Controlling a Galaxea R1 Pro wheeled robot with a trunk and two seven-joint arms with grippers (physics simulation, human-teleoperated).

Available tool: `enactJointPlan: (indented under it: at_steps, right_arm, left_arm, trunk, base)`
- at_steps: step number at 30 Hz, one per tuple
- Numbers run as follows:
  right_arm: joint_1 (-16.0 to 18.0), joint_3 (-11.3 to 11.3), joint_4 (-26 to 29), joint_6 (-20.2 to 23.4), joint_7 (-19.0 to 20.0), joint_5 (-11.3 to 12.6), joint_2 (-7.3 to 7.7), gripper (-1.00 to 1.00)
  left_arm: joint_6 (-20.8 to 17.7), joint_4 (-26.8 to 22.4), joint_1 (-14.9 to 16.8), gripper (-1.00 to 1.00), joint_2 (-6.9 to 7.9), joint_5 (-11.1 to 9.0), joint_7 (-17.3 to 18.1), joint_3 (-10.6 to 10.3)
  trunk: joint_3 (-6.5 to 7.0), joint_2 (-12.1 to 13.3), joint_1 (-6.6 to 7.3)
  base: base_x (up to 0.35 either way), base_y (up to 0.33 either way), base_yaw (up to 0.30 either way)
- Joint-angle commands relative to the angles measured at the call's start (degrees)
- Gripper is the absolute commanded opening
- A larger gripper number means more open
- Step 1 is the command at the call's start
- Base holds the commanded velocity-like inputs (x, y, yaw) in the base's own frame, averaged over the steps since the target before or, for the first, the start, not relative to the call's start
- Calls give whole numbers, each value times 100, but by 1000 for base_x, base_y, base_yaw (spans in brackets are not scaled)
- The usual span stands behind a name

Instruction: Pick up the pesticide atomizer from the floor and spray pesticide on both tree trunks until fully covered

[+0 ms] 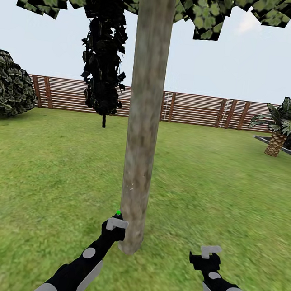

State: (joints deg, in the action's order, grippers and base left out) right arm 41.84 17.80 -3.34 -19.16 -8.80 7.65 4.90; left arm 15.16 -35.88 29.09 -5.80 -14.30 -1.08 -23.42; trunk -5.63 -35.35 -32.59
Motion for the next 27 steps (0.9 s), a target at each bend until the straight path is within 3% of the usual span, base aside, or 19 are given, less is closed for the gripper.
enactJointPlan:
  at_steps: [1,10,17,18,20,23,27]
  right_arm:
    - [0,0,0,0,5,0,-12,100]
    - [-9,0,0,0,34,-12,-141,100]
    - [-53,4,8,0,36,-30,-140,100]
    - [-58,4,8,6,36,-34,-139,100]
    - [-90,5,8,4,40,-35,-134,100]
    - [-132,11,9,7,44,-44,-125,100]
    - [-216,32,7,9,45,-63,-140,100]
  left_arm:
    - [-50,-3,0,-100,1,0,4,10]
    - [-926,-143,0,-100,38,-119,11,153]
    - [-1168,-341,1,-100,44,-125,12,696]
    - [-1718,-591,0,-100,52,-125,8,773]
    - [-2071,-863,2,-100,58,-121,7,797]
    - [-2251,-1038,1,-100,65,-118,9,814]
    - [-2546,-1331,1,-100,74,-117,18,1134]
  trunk:
    - [0,0,0]
    - [0,0,0]
    - [0,0,0]
    - [0,0,0]
    - [0,0,0]
    - [0,0,0]
    - [0,0,0]
  base:
    - [0,0,0]
    - [0,0,0]
    - [0,0,0]
    - [0,0,0]
    - [0,0,0]
    - [0,0,0]
    - [0,0,0]
